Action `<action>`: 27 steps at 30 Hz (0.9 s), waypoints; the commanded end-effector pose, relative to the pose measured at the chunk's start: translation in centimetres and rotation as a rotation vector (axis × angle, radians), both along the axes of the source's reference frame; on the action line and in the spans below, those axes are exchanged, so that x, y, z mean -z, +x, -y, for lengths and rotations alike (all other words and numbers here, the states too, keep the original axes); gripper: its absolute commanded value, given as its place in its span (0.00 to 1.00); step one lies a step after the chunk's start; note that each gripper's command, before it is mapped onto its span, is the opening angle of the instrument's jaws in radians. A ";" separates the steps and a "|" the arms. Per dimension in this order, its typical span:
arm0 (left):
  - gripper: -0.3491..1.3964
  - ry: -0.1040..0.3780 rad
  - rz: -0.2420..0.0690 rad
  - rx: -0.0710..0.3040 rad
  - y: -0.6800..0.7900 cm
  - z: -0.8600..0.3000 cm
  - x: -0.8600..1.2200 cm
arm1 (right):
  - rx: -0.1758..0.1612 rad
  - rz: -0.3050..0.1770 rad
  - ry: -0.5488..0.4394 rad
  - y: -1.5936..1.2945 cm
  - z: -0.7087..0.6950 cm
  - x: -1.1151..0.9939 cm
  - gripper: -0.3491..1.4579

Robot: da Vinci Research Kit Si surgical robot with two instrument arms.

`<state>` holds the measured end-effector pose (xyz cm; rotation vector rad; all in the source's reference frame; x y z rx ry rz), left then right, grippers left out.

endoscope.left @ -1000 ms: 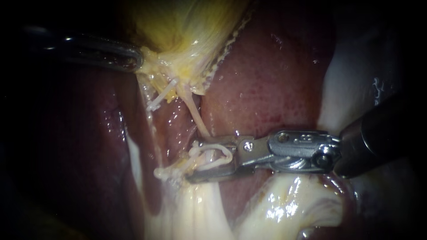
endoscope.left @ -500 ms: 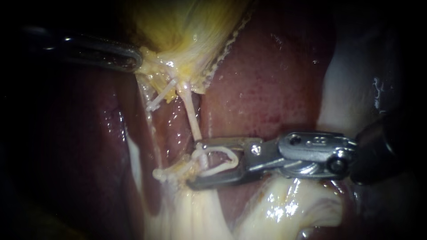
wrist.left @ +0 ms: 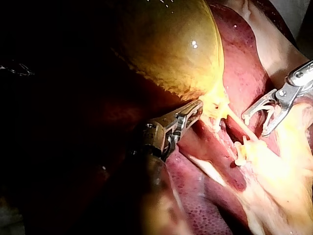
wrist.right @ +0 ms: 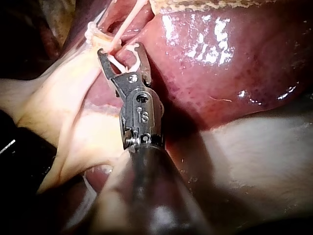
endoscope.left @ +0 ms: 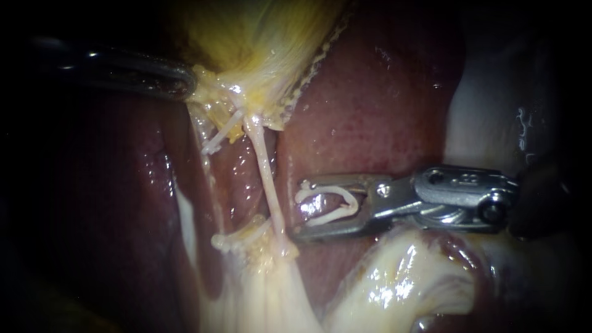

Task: Clipping first clip right tube

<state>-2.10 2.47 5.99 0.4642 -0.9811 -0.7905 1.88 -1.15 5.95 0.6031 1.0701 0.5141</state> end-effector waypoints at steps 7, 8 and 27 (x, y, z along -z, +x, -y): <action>0.00 -0.001 -0.001 0.000 0.00 0.01 -0.02 | 0.035 -0.035 0.117 0.26 -0.01 -0.14 0.47; 0.00 -0.001 -0.001 0.000 0.00 0.01 -0.02 | 0.034 -0.048 0.132 0.30 -0.01 -0.14 0.47; 0.00 -0.001 0.000 -0.001 0.01 0.00 -0.03 | 0.103 -0.211 0.285 0.40 0.25 0.21 0.45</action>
